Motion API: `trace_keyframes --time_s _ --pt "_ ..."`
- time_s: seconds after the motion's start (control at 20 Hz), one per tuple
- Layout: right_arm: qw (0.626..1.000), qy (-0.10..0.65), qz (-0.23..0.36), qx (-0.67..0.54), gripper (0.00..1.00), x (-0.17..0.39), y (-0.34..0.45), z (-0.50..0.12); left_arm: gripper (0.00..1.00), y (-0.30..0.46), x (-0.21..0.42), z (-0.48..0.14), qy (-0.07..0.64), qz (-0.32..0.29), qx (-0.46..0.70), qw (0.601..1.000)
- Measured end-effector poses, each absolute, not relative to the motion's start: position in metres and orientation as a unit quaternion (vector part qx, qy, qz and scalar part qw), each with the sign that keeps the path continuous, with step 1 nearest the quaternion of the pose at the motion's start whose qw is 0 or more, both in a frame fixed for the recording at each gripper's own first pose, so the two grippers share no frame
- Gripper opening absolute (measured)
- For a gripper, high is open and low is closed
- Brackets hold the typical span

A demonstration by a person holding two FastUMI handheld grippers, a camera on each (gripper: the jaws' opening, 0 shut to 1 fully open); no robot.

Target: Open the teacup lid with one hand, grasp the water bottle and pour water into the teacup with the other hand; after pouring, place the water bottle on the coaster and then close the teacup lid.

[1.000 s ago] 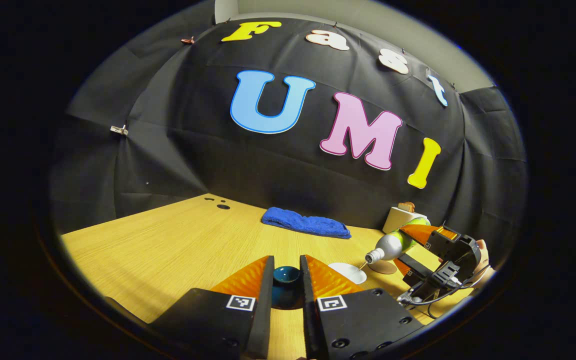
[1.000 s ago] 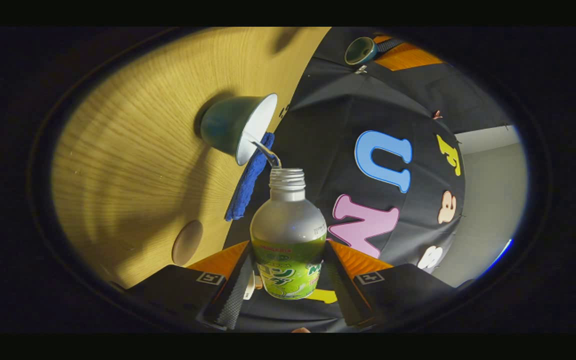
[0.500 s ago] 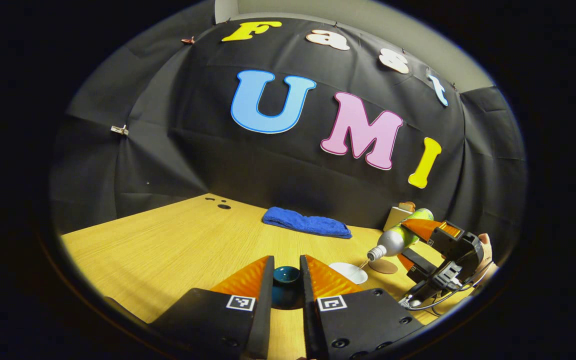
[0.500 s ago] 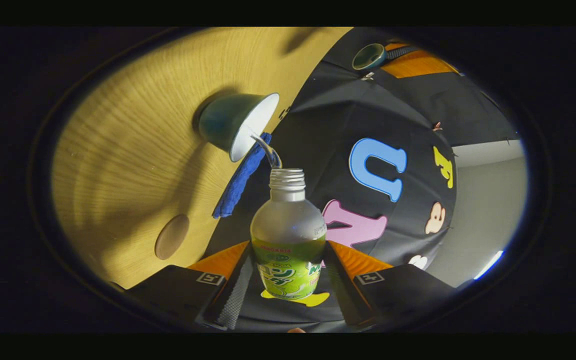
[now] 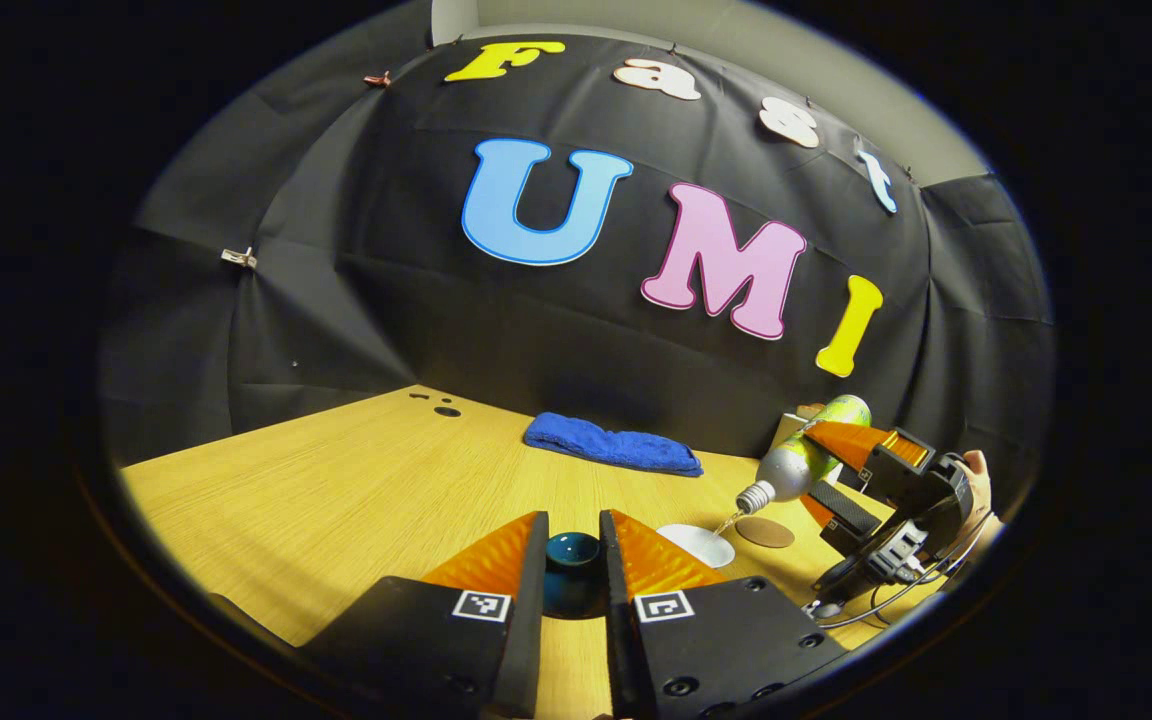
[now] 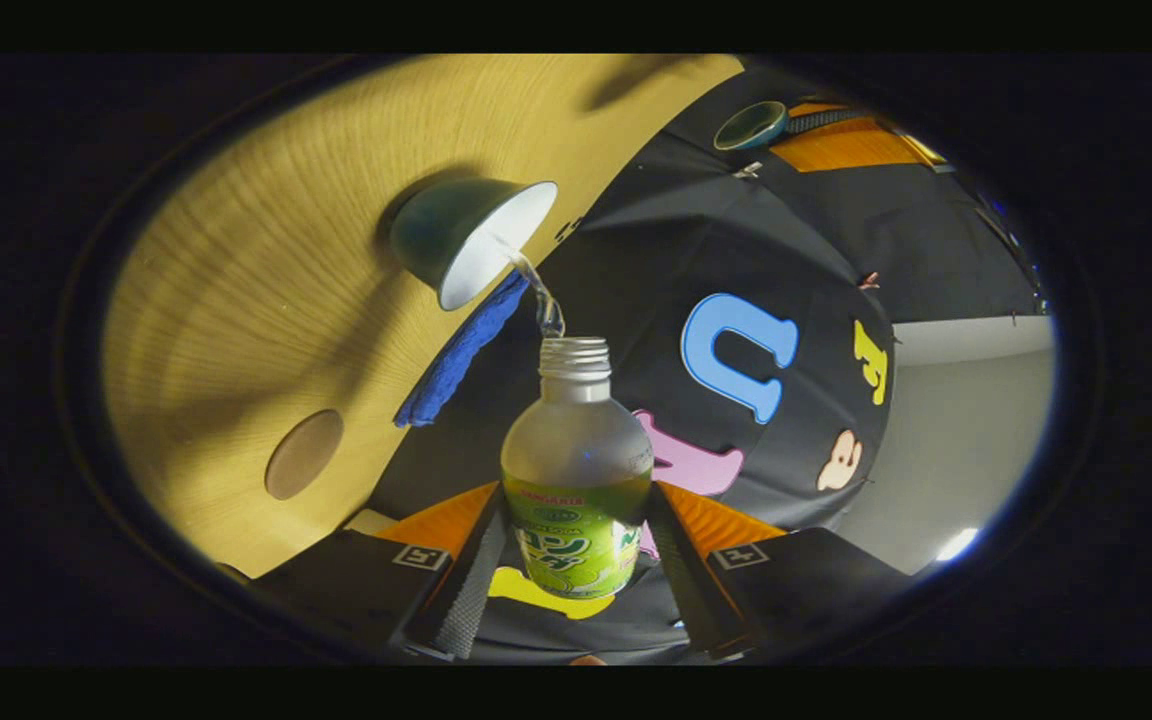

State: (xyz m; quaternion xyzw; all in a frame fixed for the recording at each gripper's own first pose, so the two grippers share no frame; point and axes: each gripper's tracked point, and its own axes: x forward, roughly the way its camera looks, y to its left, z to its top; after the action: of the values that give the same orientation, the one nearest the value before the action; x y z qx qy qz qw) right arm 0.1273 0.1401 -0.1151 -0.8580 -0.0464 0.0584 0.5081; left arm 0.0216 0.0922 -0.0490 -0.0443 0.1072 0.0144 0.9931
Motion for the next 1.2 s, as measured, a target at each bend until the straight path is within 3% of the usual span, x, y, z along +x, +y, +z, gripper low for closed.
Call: trace_keyframes --time_s 0.9,1.0,1.2 --pt "0.431 -0.087 0.07 -0.896 0.8 0.141 0.153 -0.084 0.31 0.099 0.019 -0.047 0.106 0.018 -0.051 0.993" --pt "0.454 -0.069 0.067 -0.886 0.8 0.144 0.146 -0.085 0.31 0.099 0.02 -0.048 0.106 0.018 -0.053 0.993" --pt "0.569 0.0 0.094 -0.817 0.8 0.138 0.135 -0.123 0.31 0.101 0.019 -0.049 0.107 0.021 -0.054 0.993"
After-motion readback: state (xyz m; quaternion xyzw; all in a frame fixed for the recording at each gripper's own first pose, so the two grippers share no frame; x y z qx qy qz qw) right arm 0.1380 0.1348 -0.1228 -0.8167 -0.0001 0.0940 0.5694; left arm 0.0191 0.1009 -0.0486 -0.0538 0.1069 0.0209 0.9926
